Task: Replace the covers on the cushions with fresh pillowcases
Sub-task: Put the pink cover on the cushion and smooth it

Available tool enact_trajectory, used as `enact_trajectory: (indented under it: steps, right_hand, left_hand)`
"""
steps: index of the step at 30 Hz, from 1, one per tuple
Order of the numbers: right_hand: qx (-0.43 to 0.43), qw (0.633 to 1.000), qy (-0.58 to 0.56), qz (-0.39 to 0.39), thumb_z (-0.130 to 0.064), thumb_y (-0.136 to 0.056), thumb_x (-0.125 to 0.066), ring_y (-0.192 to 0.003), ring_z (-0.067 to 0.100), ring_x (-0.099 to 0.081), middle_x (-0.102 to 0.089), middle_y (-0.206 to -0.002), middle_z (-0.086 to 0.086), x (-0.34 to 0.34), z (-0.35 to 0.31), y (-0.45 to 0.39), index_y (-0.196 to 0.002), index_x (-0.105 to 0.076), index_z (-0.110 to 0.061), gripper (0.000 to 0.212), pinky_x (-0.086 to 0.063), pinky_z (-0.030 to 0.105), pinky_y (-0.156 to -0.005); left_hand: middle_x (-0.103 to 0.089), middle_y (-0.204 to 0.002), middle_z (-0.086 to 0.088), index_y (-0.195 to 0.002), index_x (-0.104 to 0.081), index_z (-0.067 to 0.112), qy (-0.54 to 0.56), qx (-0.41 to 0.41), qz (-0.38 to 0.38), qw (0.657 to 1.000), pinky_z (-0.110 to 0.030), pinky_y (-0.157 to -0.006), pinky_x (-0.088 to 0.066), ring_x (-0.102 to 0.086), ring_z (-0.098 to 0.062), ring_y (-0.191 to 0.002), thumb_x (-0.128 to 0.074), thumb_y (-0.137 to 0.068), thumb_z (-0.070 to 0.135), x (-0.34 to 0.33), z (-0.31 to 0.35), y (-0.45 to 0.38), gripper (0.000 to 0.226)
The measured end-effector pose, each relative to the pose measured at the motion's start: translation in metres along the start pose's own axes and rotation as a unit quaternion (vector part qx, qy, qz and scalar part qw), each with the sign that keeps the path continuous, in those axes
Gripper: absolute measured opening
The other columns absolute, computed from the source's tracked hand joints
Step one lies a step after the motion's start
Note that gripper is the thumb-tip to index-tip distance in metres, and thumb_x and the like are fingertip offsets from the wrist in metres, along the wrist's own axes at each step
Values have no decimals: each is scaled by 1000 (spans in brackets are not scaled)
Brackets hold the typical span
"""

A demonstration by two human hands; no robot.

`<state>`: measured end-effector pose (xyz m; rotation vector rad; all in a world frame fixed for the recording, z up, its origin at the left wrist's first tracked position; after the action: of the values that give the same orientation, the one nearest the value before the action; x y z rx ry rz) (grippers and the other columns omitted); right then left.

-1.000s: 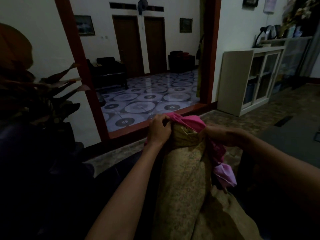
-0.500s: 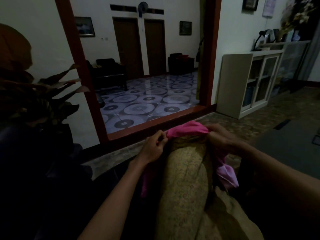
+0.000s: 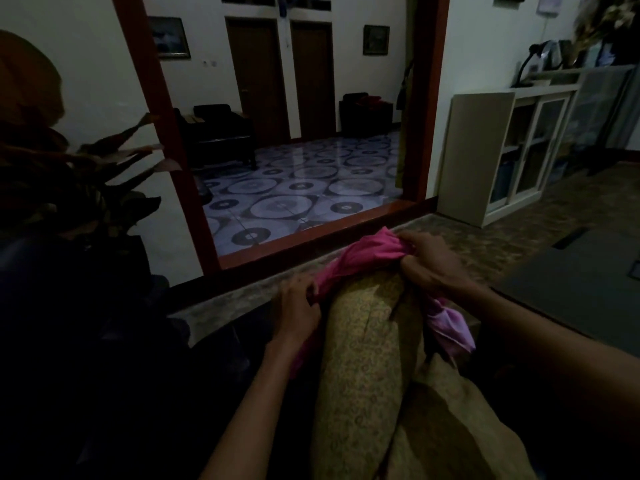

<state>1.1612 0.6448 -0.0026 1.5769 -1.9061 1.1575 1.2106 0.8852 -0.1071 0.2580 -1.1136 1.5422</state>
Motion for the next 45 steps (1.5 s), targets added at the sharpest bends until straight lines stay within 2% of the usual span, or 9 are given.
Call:
enact_trajectory:
  steps: [3, 9, 13, 16, 20, 27, 37, 42, 45]
  right_hand:
    - [-32, 999, -1, 14, -26, -81, -58, -93, 15, -59, -68, -113, 2, -9, 2, -3, -135, -60, -23, 54, -50, 38, -88]
    - [-20, 999, -16, -45, -26, -81, -72, -86, 13, -65, -68, -97, -6, -37, -9, -7, -122, -62, -30, 42, -56, 38, -82]
    - [-41, 992, -45, -108, -41, -95, -57, -71, 16, -66, -70, -80, -2, -60, -36, -10, -94, -69, -21, 24, -50, 26, -62]
    - [-42, 983, -75, -162, -37, -100, -50, -80, 19, -66, -70, -90, 3, -73, -46, -9, -99, -68, -12, 31, -54, 31, -73]
    - [9, 988, -101, -113, -19, -90, -67, -80, 10, -67, -72, -92, -5, -73, -43, -5, -106, -71, -24, 17, -56, 32, -75]
    - [84, 980, -17, -179, -31, -92, -69, -66, 5, -66, -71, -79, -6, -60, -43, 14, -95, -72, -28, 5, -54, 23, -62]
    - [40, 998, -21, -45, -39, -94, -65, -81, 12, -63, -68, -81, -9, -61, -74, -52, -69, -61, -36, 26, -53, 33, -80]
    - [33, 997, -18, -70, -40, -93, -66, -84, 13, -67, -73, -88, -7, -56, -69, -56, -87, -74, -31, 13, -57, 44, -86]
    - [27, 995, -5, -96, -40, -93, -69, -79, 14, -68, -73, -86, 0, -54, -65, -53, -91, -78, -18, 24, -58, 37, -78]
  left_hand:
    - [-53, -95, -1, -79, -60, 17, 111, 6, -15, 994, -6, -76, -37, -53, -16, -87, -70, -70, -9, 1, 8, 22, 29]
    - [-61, -80, -5, -83, -62, 7, 284, 135, 82, 946, -7, -62, -43, -54, 7, -65, -63, -82, -9, 6, 30, 21, 16]
    - [-65, -90, 3, -97, -63, 15, 382, 227, 43, 895, -10, -62, -47, -61, -13, -85, -62, -92, 2, 14, 23, 19, 14]
    - [-69, -102, 3, -109, -64, 17, 396, 258, -31, 881, -20, -72, -51, -65, -13, -94, -74, -88, 14, 26, -3, 33, 23]
    - [-67, -88, 4, -97, -63, 11, 332, 259, 6, 907, -8, -61, -44, -59, -5, -76, -82, -77, 6, 28, -23, 34, 29]
    - [-47, -53, 1, -55, -44, 12, 174, 286, 208, 919, -31, -55, -27, -40, -13, -59, -59, -78, -8, 15, -25, 35, 34]
    - [-57, -85, -1, -100, -52, 9, 305, 322, 75, 893, -27, -57, -37, -54, -18, -75, -72, -89, 36, 23, -3, 24, 36]
    - [-51, -66, -2, -69, -46, 13, 227, 332, 152, 903, -26, -53, -33, -46, -17, -65, -73, -76, 3, 13, -18, 13, 30]
    - [-47, -57, 10, -60, -43, 21, 151, 321, 166, 920, -34, -67, -38, -50, -17, -63, -64, -74, 14, 16, -26, 24, 27]
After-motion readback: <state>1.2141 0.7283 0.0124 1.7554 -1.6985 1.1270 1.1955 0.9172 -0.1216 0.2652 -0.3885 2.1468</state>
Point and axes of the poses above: each hand's wrist, its own y-axis away from the middle knuckle, its own x-axis out of the back of the hand, z = x × y, the point moved 1 cm from there along -y, towards the middle knuckle
